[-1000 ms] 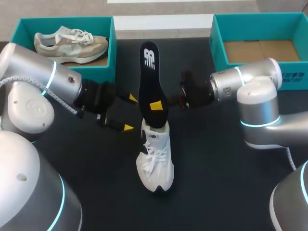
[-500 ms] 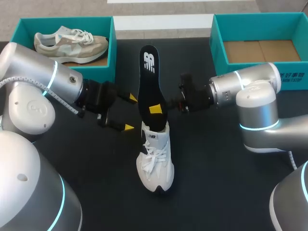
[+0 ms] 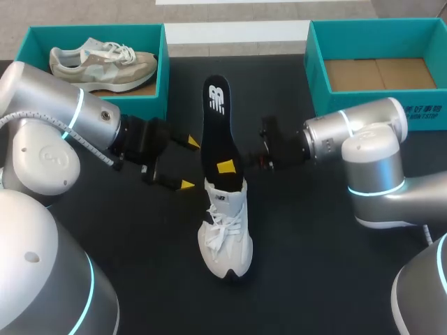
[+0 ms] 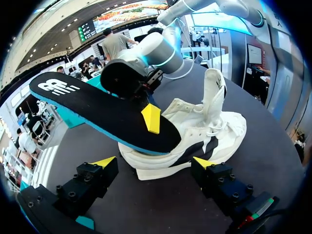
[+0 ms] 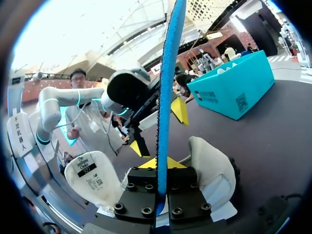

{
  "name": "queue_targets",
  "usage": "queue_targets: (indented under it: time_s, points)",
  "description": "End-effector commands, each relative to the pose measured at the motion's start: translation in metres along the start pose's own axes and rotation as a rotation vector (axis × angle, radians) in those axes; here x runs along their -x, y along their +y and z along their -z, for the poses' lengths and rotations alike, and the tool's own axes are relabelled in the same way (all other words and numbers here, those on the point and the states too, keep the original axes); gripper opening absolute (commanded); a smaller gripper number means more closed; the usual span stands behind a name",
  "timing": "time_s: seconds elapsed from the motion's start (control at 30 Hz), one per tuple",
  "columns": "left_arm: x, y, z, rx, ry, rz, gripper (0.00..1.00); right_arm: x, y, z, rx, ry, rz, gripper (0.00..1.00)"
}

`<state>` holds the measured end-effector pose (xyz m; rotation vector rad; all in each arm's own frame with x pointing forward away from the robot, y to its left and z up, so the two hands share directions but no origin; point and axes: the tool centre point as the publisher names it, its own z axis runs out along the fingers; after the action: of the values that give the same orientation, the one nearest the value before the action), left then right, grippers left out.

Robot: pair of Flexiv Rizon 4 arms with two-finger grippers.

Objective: Take the shoe out of the shoebox, open the shoe tongue, remove and reinsert the insole, then place the shoe into the shoebox

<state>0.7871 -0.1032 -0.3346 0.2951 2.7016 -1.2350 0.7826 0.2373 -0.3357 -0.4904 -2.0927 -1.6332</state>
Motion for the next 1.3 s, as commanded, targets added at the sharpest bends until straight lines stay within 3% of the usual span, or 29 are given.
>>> queue_targets:
  time_s: [0.03, 0.53, 0.87, 1.03, 1.3]
  points:
    - [-0.001, 0.000, 0.000, 0.002, 0.000, 0.000, 1.00, -0.003, -0.008, -0.002, 0.006, -0.008, -0.012, 0.00]
    - [-0.001, 0.000, 0.000, 0.002, 0.000, 0.000, 1.00, -0.014, -0.033, -0.007, 0.005, -0.012, -0.098, 0.00]
    - [-0.001, 0.000, 0.000, 0.002, 0.000, 0.000, 1.00, -0.014, -0.033, -0.008, -0.007, -0.018, -0.090, 0.00]
    - [-0.001, 0.000, 0.000, 0.002, 0.000, 0.000, 1.00, -0.014, -0.027, -0.007, -0.016, -0.020, -0.077, 0.33]
    - [-0.001, 0.000, 0.000, 0.002, 0.000, 0.000, 1.00, -0.013, -0.023, -0.008, -0.015, -0.026, -0.056, 0.40]
